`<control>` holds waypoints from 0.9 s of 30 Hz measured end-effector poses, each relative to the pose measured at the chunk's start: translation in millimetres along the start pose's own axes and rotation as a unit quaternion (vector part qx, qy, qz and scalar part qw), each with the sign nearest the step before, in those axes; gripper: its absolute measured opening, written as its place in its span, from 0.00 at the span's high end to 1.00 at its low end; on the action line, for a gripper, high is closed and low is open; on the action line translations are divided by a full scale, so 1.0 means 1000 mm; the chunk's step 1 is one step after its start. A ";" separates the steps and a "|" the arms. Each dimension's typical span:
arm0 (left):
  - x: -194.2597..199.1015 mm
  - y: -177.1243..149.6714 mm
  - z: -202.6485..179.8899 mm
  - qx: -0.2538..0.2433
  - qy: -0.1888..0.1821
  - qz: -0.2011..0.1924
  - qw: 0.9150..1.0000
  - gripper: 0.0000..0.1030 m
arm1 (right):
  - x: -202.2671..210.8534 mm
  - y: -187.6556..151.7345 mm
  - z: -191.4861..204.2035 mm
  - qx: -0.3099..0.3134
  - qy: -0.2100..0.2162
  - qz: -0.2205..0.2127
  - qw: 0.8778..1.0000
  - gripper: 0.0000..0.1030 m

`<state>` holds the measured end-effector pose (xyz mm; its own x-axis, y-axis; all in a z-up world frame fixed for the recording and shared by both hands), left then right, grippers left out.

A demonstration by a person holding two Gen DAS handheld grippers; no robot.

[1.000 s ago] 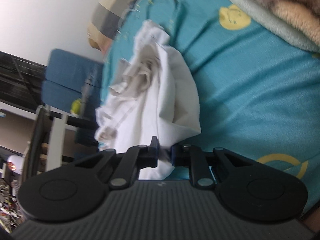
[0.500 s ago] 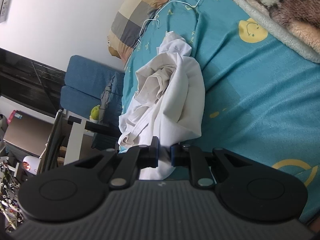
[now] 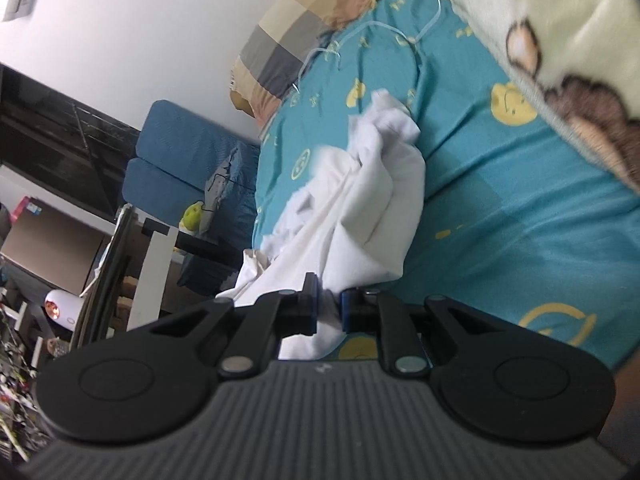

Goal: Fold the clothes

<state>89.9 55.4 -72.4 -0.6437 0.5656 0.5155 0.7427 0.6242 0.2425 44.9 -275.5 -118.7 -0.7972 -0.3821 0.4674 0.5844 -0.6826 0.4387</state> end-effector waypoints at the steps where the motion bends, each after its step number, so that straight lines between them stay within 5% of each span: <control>1: 0.010 -0.006 -0.003 -0.005 -0.003 0.000 1.000 0.91 | 0.008 -0.003 0.002 -0.001 0.000 -0.002 1.000 0.87; 8: 0.084 -0.050 -0.017 -0.021 -0.033 0.003 0.999 0.91 | 0.068 -0.027 0.006 -0.013 0.006 -0.013 1.000 0.87; 15: 0.113 -0.074 -0.025 -0.030 -0.045 -0.008 0.998 0.91 | 0.099 -0.037 0.004 -0.040 0.013 -0.013 0.999 0.87; 21: 0.088 -0.051 -0.031 -0.002 -0.047 -0.016 0.999 0.91 | 0.073 -0.016 0.010 -0.051 0.012 -0.015 0.999 0.86; 27: 0.023 0.001 -0.037 0.025 -0.037 -0.023 0.999 0.90 | 0.012 0.031 0.010 -0.064 -0.004 -0.005 0.998 0.86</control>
<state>83.0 49.0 -29.6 -0.6906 0.5725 0.4419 0.7027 0.6757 0.2228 55.0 -295.0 -91.6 -0.8015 -0.3703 0.4696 0.5516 -0.7611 0.3413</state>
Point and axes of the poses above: each gripper's, at about its wrist camera, not at the fingertips, and x roughly against the way its jaws point, z to its left, y to its top, the point moved 7 cm from there along -x, roughly the way its jaws point, and after that the axes turned 4 degrees about x, right-handed, at the moved point
